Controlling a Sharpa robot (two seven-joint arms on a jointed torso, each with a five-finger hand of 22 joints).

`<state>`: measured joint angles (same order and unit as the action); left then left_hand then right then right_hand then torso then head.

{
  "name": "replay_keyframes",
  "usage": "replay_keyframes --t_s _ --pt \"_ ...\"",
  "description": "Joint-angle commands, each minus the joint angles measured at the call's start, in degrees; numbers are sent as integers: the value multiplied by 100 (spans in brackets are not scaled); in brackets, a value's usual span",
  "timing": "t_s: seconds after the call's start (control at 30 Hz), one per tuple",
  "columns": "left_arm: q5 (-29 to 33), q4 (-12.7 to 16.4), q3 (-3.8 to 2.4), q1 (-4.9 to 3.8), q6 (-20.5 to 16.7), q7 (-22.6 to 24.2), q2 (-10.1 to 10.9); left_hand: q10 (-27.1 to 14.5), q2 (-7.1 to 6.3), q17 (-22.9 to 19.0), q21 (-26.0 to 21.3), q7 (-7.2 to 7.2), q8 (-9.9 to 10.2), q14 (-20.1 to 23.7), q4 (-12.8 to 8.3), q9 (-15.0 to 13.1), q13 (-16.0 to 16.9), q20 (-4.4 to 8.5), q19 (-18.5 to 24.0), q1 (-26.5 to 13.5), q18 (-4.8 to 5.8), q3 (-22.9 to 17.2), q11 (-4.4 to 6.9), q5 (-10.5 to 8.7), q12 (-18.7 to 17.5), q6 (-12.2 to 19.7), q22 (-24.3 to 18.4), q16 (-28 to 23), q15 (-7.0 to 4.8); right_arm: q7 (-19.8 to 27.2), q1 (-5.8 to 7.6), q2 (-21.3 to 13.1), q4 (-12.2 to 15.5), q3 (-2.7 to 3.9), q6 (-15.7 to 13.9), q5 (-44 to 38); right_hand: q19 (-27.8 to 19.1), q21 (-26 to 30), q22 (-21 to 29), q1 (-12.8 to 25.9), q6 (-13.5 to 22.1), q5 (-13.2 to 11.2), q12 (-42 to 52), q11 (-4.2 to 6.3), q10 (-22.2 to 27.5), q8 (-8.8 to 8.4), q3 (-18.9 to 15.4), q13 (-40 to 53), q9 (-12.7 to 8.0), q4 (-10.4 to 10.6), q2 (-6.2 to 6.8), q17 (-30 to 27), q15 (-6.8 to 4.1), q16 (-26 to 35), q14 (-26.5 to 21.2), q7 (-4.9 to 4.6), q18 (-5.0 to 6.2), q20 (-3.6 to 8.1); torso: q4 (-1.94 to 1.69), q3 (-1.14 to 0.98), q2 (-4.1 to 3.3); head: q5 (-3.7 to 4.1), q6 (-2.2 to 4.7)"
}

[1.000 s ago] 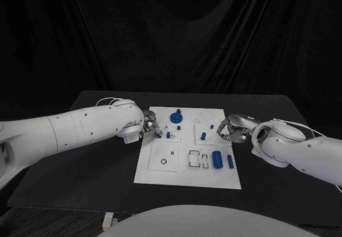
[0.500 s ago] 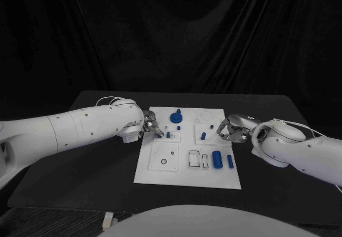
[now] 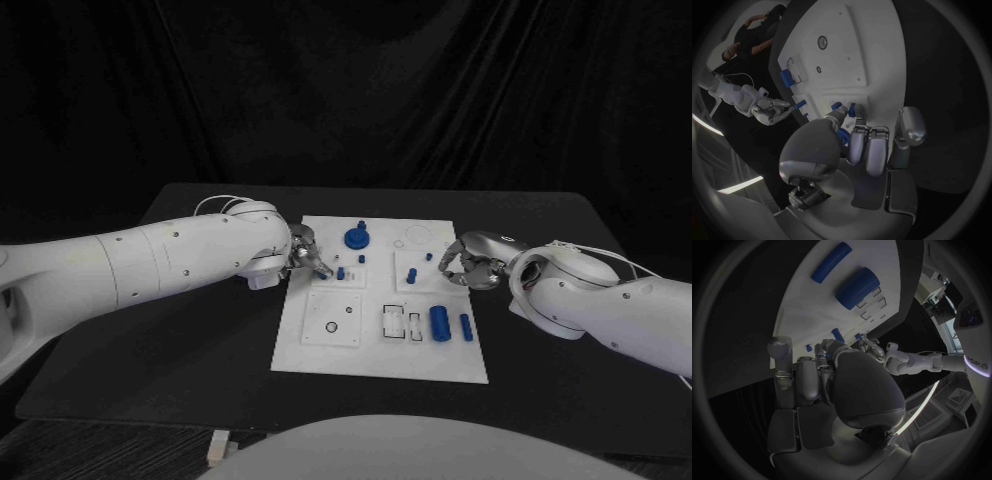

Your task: Assemble the parts on the task board

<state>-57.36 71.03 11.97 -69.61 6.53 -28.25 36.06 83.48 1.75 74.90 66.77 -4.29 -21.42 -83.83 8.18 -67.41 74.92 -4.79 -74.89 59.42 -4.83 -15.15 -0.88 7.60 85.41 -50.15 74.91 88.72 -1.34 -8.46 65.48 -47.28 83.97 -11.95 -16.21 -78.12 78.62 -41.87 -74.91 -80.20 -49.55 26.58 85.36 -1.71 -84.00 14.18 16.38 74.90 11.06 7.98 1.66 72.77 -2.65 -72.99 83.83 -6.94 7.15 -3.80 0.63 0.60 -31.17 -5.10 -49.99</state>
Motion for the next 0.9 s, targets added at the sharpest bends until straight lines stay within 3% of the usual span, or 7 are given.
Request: replay_keyframes --t_s 0.03,0.23,0.53,0.63,0.9 --pt "-30 2 21 42 163 -109 0 40 50 1284 48 35 -317 -436 77 -372 989 24 -56 -1 -55 119 43 -17 42 78 800 37 -63 -70 -16 -3 5 3 5 -13 -50 39 -439 58 -38 18 -20 -7 -94 19 26 855 8 5 16 -1 28 23 187 10 74 9 -3 -2 5 2 -1" --pt "-112 -5 21 44 159 -121 6 239 21 1452 181 64 -661 -572 336 -782 1154 52 -157 -173 -27 375 65 -109 182 110 839 106 -91 -68 -17 1 1 3 1 -13 -48 48 -440 74 -35 18 -25 -8 -88 19 40 847 8 -9 17 -13 28 33 184 9 74 10 2 -1 4 4 -1" --pt "-212 -17 21 44 74 13 13 262 4 1477 198 60 -734 -591 552 -878 1176 58 -167 -328 -24 594 66 -307 201 156 840 116 -91 -68 -18 3 -3 3 -6 -13 -48 48 -440 74 -35 18 -25 -8 -88 19 40 847 8 -9 17 -13 28 33 184 9 74 10 5 0 5 8 -1" --pt "-220 -21 20 44 18 101 19 251 -36 1471 181 43 -738 -586 740 -875 1170 50 -150 -490 -27 807 52 -448 195 192 834 113 -83 -67 -18 5 -5 3 -8 -13 -48 48 -440 74 -35 18 -25 -8 -88 19 40 847 8 -9 17 -13 28 33 184 9 74 10 6 1 4 7 -1" --pt "-226 24 20 44 -300 383 105 275 -39 1500 212 32 -746 -609 855 -869 1192 44 -157 -810 -22 1150 41 -476 213 192 843 124 -70 -65 -18 9 -7 3 -9 -13 -48 48 -440 74 -35 18 -25 -8 -88 19 40 847 8 -9 17 -13 28 33 184 9 74 10 6 1 4 19 -1"
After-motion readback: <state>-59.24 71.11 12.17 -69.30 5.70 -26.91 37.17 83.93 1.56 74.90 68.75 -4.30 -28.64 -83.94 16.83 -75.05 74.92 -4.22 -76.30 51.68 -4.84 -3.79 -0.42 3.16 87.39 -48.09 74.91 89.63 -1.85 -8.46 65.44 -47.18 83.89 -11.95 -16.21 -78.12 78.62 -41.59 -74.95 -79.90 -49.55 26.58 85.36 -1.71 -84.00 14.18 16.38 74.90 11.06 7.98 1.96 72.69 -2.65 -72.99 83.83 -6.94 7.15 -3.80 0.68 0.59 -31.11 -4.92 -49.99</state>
